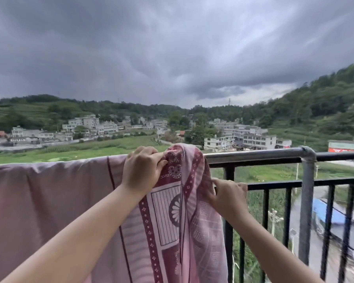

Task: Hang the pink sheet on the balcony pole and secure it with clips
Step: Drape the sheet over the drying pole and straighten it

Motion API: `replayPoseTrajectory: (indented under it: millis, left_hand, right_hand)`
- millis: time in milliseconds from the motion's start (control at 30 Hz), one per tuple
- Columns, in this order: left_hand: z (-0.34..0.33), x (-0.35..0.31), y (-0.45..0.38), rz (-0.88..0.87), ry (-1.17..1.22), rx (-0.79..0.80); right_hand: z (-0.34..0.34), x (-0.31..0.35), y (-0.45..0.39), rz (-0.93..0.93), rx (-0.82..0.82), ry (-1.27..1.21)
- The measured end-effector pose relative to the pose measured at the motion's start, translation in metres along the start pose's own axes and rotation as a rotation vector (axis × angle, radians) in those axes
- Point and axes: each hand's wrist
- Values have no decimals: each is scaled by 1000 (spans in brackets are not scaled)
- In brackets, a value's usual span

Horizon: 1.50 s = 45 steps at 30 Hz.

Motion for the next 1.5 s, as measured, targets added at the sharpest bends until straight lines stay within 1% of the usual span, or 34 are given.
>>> replayPoseTrajectory:
  millis: [33, 67, 100, 200, 267, 333, 367, 433, 533, 600, 633, 733, 800, 867, 933, 967, 1000, 1033, 1067, 1133, 1167, 1200, 1233, 1267, 1300, 1333, 1367, 1400, 1433, 1500]
  left_hand:
    - [0, -3, 1, 17, -12, -21]
    - [1, -7, 2, 27, -33, -30]
    - [2, -10, 3, 35, -49, -30]
    - [7, -14, 5, 57, -68, -35]
    - [11, -16, 1, 51, -73, -53]
    - [15, -24, -8, 36, -15, -61]
    - [17, -31, -16, 32, 32, -55]
    - [19, -43, -36, 31, 74, -44]
    - [21, -54, -70, 65, 44, -40]
    - [18, -57, -97, 70, -14, -31]
    - [16, -58, -111, 70, -60, -14]
    - [4, -57, -145, 120, -89, 99]
    - [-7, -53, -159, 161, -16, 233]
    - [-21, -53, -158, 146, 40, 426]
    - [-27, -63, -147, 94, 143, 567]
    - [-27, -70, -139, 56, 200, 608]
    - [-26, -77, -132, 6, 236, 620]
    - [-26, -85, -125, -46, 260, 615]
    - [-25, -92, -117, -100, 275, 584]
    - [-27, -108, -102, -197, 244, 496]
    - [-29, -114, -95, -230, 181, 454]
    - [-33, -119, -88, -247, 95, 411]
    - [-38, -122, -82, -251, 17, 355]
    - [-42, -124, -78, -251, -25, 299]
    - [-46, -124, -75, -250, -19, 253]
    - [-48, -123, -73, -243, 18, 227]
    - [-48, -123, -72, -240, 65, 214]
    - [-47, -122, -71, -245, 106, 208]
    - [-47, -122, -71, -252, 140, 198]
    - [-45, -122, -72, -259, 187, 170]
  right_hand:
    - [-2, 4, 1, -19, 116, -121]
    - [-3, 8, 1, -38, 180, -221]
    - [-3, 11, 3, -49, 173, -283]
    - [11, 4, 4, -73, -36, -226]
    - [35, -11, 1, -136, -127, -254]
    - [66, -27, -8, -184, -219, -280]
    - [81, -33, -17, -193, -259, -247]
    - [106, -39, -39, -182, -299, -154]
    - [135, -41, -74, -131, -288, -23]
    - [147, -45, -99, -70, -234, 34]
    - [151, -46, -114, -34, -177, 34]
    - [145, -54, -152, -10, 115, 75]
    - [138, -62, -171, -3, 322, 98]
    - [125, -77, -175, 15, 491, 131]
    - [120, -93, -167, 42, 596, 211]
    - [119, -101, -158, 61, 617, 214]
    - [121, -109, -148, 92, 597, 201]
    - [122, -119, -134, 118, 543, 170]
    - [123, -126, -118, 133, 448, 129]
    - [123, -142, -79, 105, 158, 82]
    - [118, -149, -60, 57, 7, 118]
    - [110, -152, -41, -21, -96, 173]
    - [101, -155, -26, -116, -143, 229]
    - [92, -156, -14, -229, -114, 241]
    - [84, -157, -8, -321, -29, 177]
    - [78, -157, -5, -365, 58, 46]
    - [73, -161, -7, -372, 119, -149]
    - [69, -168, -11, -373, 137, -305]
    - [68, -177, -15, -366, 127, -408]
    - [70, -192, -22, -320, 92, -448]
Point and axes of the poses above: each hand's wrist, its own y-axis away from the middle knuckle, its own z-axis out of the back of the hand, x = y × z, and after that the axes turned 15 degrees about x, right-handed
